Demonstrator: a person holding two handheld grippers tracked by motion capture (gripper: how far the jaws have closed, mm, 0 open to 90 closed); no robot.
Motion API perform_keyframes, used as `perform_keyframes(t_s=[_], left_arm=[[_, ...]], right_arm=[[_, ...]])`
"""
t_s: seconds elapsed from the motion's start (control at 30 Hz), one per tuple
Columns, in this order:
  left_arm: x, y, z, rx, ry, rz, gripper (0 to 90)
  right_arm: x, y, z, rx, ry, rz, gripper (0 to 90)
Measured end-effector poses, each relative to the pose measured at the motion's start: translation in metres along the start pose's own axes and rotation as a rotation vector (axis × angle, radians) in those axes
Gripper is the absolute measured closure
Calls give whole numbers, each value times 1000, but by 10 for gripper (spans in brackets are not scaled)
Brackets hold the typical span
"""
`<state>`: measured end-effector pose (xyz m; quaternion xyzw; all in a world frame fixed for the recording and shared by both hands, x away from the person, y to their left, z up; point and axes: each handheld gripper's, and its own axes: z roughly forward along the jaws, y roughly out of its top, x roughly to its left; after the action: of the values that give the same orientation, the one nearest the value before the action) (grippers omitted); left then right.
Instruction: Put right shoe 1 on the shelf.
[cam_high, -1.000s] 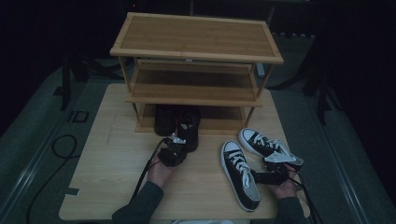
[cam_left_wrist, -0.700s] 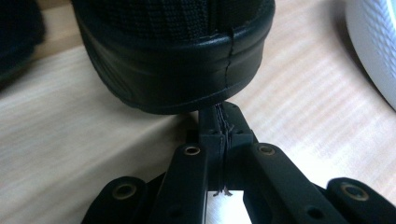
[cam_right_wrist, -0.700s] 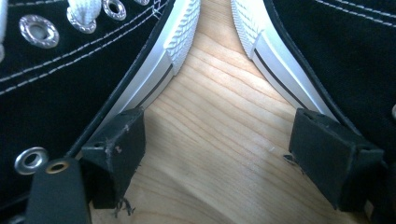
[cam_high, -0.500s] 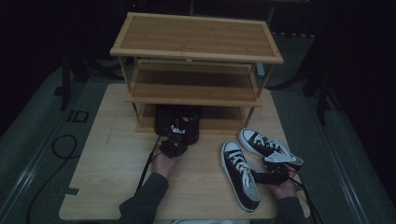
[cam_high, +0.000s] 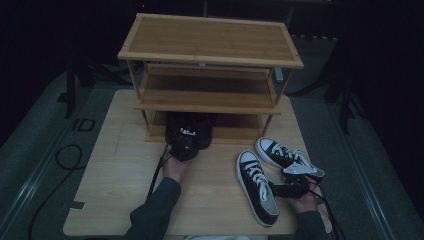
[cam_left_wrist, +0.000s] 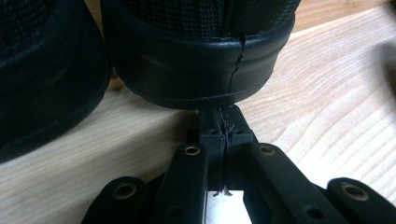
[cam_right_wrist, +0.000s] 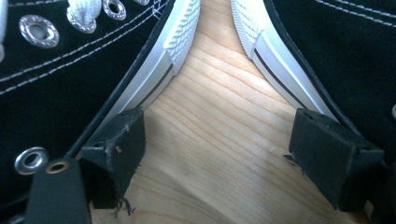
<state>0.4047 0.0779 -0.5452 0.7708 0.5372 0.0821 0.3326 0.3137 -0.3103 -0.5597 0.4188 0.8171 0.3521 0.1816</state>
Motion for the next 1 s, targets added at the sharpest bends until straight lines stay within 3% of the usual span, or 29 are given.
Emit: perform_keyframes(t_s=[0.37,0.6,1.0], left_arm=[[5,8,7,-9,-7,-34,887],[6,-2,-2,-12,-34,30,790],[27,-29,-28,-46,-17,58,715]], right_arm=[[0,0,0,0,0,-1,184],[0,0,0,0,0,-1,184],[0,0,0,0,0,-1,185]])
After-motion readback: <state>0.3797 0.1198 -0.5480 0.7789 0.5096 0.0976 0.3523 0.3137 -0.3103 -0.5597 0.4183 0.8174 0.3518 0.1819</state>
